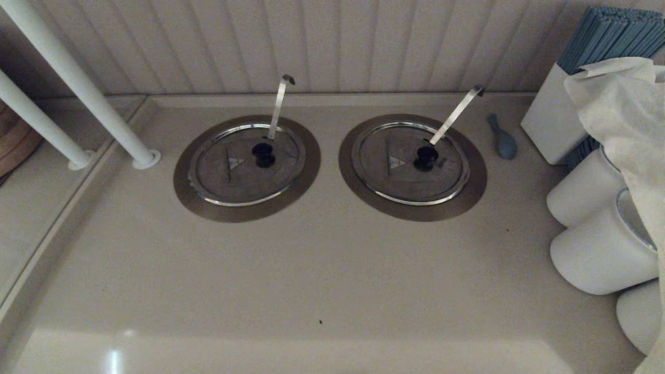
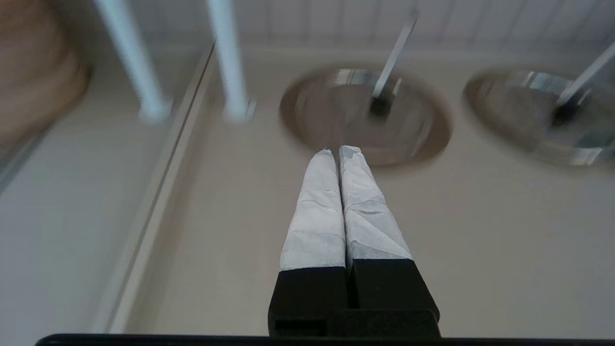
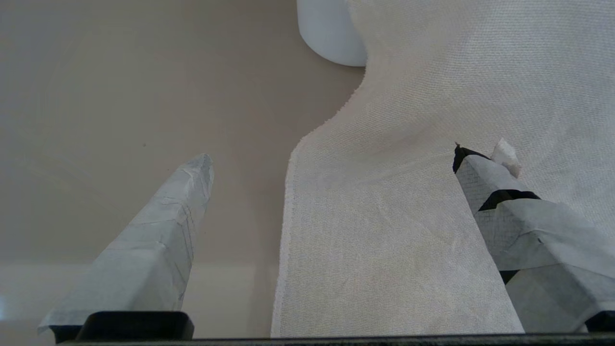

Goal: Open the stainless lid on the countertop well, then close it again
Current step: Open the lid

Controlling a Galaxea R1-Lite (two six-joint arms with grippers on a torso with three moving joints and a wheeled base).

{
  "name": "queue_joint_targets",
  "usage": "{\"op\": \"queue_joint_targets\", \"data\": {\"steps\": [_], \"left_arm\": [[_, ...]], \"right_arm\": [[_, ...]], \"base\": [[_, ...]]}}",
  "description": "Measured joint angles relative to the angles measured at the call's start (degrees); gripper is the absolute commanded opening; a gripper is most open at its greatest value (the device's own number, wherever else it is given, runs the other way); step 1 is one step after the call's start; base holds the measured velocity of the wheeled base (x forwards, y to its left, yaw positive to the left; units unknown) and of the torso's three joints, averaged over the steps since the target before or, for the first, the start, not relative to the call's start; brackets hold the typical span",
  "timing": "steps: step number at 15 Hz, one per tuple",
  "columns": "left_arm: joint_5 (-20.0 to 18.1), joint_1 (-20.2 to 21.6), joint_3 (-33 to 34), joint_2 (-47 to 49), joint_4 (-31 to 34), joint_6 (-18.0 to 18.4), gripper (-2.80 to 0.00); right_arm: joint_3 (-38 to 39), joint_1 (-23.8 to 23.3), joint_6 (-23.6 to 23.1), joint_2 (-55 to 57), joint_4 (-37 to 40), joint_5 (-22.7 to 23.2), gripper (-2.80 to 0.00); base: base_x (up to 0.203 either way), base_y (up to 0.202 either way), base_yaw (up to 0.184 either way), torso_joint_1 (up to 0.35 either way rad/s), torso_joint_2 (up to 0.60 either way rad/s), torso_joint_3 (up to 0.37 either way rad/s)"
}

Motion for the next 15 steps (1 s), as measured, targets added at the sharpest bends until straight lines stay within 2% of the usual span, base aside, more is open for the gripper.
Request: {"op": "queue_joint_targets", "data": {"steps": [5, 8, 11, 12, 13, 15], "left_arm": [[-1.6, -0.8, -18.5, 30.4, -10.9, -3.8, -2.80], [-2.3, -3.9, -31.0, 49.5, -13.6, -4.8, -2.80], [-5.1, -8.2, -40.4, 64.4, -14.8, -5.1, -2.80], [-5.7, -9.9, -41.8, 68.5, -15.6, -5.5, 0.00], [-5.6, -11.3, -42.3, 71.4, -17.2, -5.6, 0.00], [-1.8, -12.9, -40.3, 76.2, -23.1, -4.3, 0.00]], "right_arm": [[0.0, 0.0, 0.0, 0.0, 0.0, 0.0, 0.00], [0.0, 0.0, 0.1, 0.0, 0.0, 0.0, 0.00], [0.0, 0.0, 0.1, 0.0, 0.0, 0.0, 0.00], [0.0, 0.0, 0.1, 0.0, 0.0, 0.0, 0.00], [0.0, 0.0, 0.1, 0.0, 0.0, 0.0, 0.00], [0.0, 0.0, 0.1, 0.0, 0.0, 0.0, 0.00]], "base": [[0.000, 0.000, 0.000, 0.000, 0.00, 0.000], [0.000, 0.000, 0.000, 0.000, 0.00, 0.000], [0.000, 0.000, 0.000, 0.000, 0.00, 0.000], [0.000, 0.000, 0.000, 0.000, 0.00, 0.000], [0.000, 0.000, 0.000, 0.000, 0.00, 0.000], [0.000, 0.000, 0.000, 0.000, 0.00, 0.000]]}}
